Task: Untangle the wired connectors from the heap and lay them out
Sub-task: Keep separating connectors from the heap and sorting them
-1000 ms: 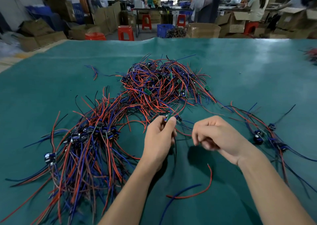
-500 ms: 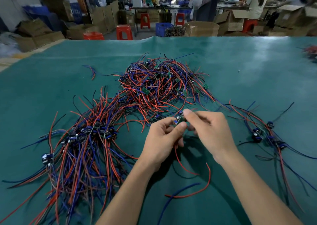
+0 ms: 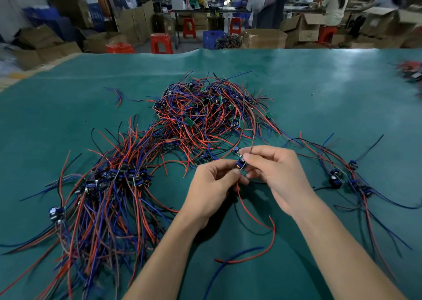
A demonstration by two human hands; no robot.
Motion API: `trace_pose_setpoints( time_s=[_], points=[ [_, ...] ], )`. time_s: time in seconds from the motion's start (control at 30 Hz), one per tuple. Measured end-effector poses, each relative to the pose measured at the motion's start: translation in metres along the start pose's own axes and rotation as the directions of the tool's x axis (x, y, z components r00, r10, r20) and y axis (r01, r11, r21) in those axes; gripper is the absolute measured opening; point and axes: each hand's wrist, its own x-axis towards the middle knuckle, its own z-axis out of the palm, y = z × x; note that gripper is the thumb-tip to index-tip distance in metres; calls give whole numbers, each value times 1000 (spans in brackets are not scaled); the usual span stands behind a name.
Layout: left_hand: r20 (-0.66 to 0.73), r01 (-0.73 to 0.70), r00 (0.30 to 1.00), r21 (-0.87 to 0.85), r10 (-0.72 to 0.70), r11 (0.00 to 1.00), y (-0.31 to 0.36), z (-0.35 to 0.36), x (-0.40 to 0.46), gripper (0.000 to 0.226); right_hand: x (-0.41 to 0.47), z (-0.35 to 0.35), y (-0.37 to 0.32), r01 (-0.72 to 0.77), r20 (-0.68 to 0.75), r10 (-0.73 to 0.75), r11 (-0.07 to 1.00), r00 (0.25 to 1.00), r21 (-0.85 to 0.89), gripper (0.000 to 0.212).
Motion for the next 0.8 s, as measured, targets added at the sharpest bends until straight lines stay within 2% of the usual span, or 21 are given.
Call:
trace_pose_setpoints(
  time_s=[0.13, 0.23, 0.33, 0.43, 0.57, 0.67, 0.73, 0.8],
  points=[
    [-17, -42, 999, 25, 42, 999, -2, -1, 1, 23, 1, 1, 2, 17, 38, -17, 1000, 999, 7, 13],
    [-33, -54, 998, 38, 56, 998, -2, -1, 2, 27, 2, -2, 0, 52, 98, -44, 995, 994, -79, 12],
    [-84, -27, 996, 39, 30, 999, -5, -2, 4, 22, 2, -6, -4, 58, 166, -36, 990, 986, -128, 23],
    [-109, 1, 994, 29, 2, 1000, -5, -1, 5, 24, 3, -11, -5, 53, 171, -28, 989, 985, -141, 34],
    [-104, 4, 995, 26, -1, 1000, -4, -1, 5, 16, 2, -10, -2, 72, 173, -49, 989, 984, -127, 12],
    [-98, 1, 995, 39, 2, 999, -3, -1, 4, 14, 1, -9, 0, 114, 176, -85, 980, 981, -165, 15],
    [-93, -4, 996, 60, 10, 998, -3, -1, 4, 12, 2, -10, 0, 94, 173, -70, 987, 982, -134, 10],
    [-92, -15, 996, 71, 21, 997, -4, -1, 3, 12, 3, -12, -1, 65, 203, -35, 988, 979, -140, 14]
  ],
)
